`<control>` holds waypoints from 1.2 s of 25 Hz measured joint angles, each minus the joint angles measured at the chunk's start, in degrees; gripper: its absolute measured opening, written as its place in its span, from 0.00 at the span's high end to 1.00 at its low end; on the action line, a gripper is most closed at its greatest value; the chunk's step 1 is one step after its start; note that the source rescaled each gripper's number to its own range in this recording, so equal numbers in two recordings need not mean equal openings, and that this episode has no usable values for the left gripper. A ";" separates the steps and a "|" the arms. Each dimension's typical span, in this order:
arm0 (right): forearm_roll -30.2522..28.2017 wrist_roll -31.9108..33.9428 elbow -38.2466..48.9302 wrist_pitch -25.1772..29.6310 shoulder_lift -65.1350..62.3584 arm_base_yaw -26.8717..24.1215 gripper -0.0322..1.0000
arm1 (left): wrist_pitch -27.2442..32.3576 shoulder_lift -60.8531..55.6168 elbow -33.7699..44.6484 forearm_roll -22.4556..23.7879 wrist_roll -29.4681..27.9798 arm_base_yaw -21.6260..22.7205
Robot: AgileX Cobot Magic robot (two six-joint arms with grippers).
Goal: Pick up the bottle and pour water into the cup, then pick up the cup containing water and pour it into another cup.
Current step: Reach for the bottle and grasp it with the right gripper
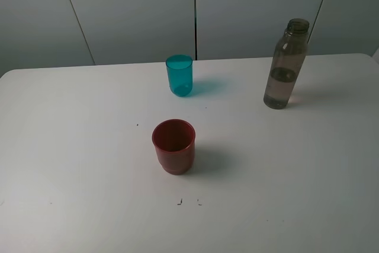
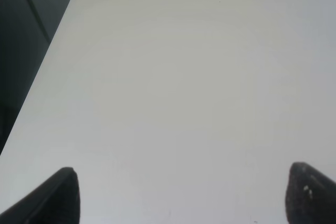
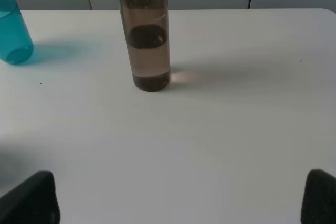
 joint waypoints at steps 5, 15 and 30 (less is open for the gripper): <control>0.00 0.00 0.00 0.00 0.00 0.00 0.00 | 0.00 0.00 0.00 0.00 0.00 0.00; 0.00 0.00 0.00 0.00 0.00 0.00 0.00 | 0.00 0.00 0.00 0.00 0.00 0.00; 0.00 0.00 0.00 0.00 0.00 0.00 0.00 | 0.00 0.00 0.00 0.00 0.22 0.00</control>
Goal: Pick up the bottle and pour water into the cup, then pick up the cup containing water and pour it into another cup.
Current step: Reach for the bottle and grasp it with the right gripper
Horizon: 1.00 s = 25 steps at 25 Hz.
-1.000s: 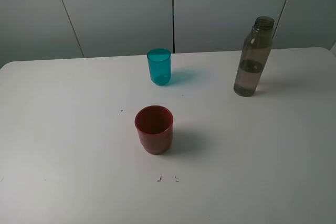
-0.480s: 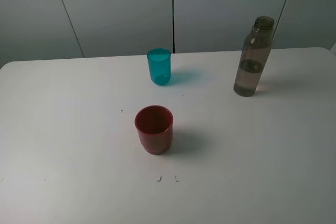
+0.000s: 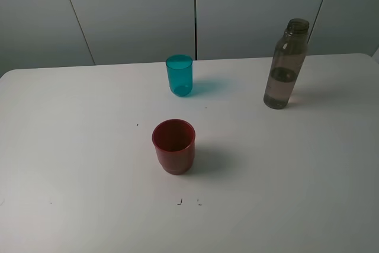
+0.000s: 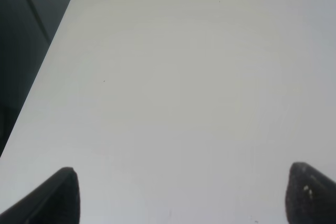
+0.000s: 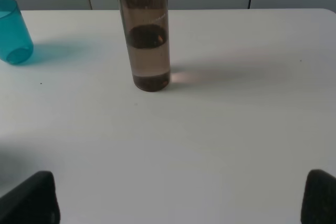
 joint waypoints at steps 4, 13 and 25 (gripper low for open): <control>0.00 0.00 0.00 0.00 0.00 0.00 0.00 | 0.00 0.00 0.00 0.00 0.00 0.00; 0.00 0.00 0.00 0.00 0.00 0.00 0.00 | 0.00 0.00 0.00 0.00 0.00 0.00; 1.79 0.00 -0.11 0.00 0.00 0.00 0.00 | 0.00 0.00 0.00 0.00 0.00 0.00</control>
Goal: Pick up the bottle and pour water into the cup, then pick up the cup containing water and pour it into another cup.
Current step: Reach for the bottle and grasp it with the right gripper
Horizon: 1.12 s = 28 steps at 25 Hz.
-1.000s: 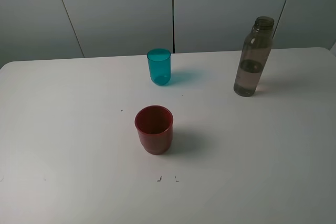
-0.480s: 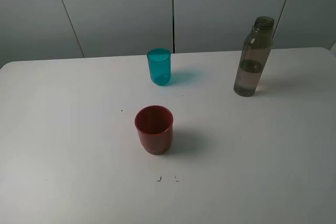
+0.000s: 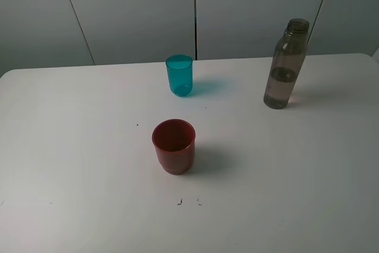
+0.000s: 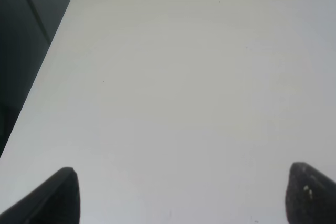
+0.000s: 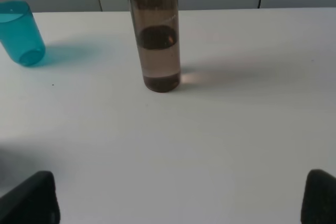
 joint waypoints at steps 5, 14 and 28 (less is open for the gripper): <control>-0.24 0.00 -5.33 -1.08 5.78 0.00 0.00 | 0.00 0.00 0.00 0.00 0.00 0.00; 3.94 -4.69 -12.07 -10.89 25.14 0.00 0.00 | 0.00 0.00 0.00 0.00 0.00 0.00; 8.94 -11.98 0.68 -39.71 47.30 10.93 0.00 | 0.00 0.00 0.00 0.00 0.00 0.00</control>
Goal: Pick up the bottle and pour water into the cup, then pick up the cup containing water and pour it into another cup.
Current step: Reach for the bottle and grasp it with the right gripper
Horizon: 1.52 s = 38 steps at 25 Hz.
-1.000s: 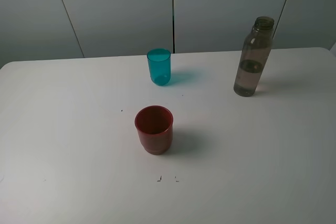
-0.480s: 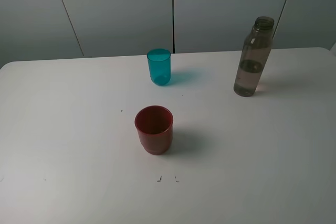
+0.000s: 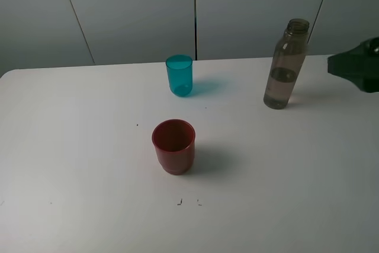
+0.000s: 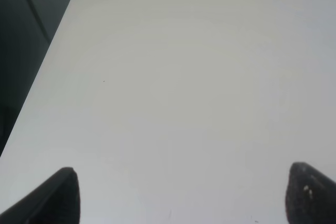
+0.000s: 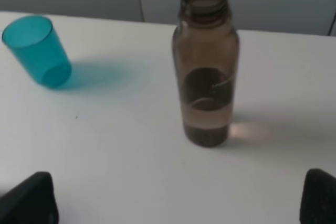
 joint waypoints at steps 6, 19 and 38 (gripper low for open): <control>-0.11 -0.26 6.38 -18.15 13.41 2.38 0.00 | 0.00 0.00 0.00 0.00 0.10 0.00; -6.39 8.19 8.15 -48.30 41.16 2.38 0.00 | 0.00 0.00 0.00 0.00 0.12 0.00; -12.17 14.23 0.30 -67.96 64.91 0.39 0.00 | 0.00 0.00 0.00 0.00 0.12 0.00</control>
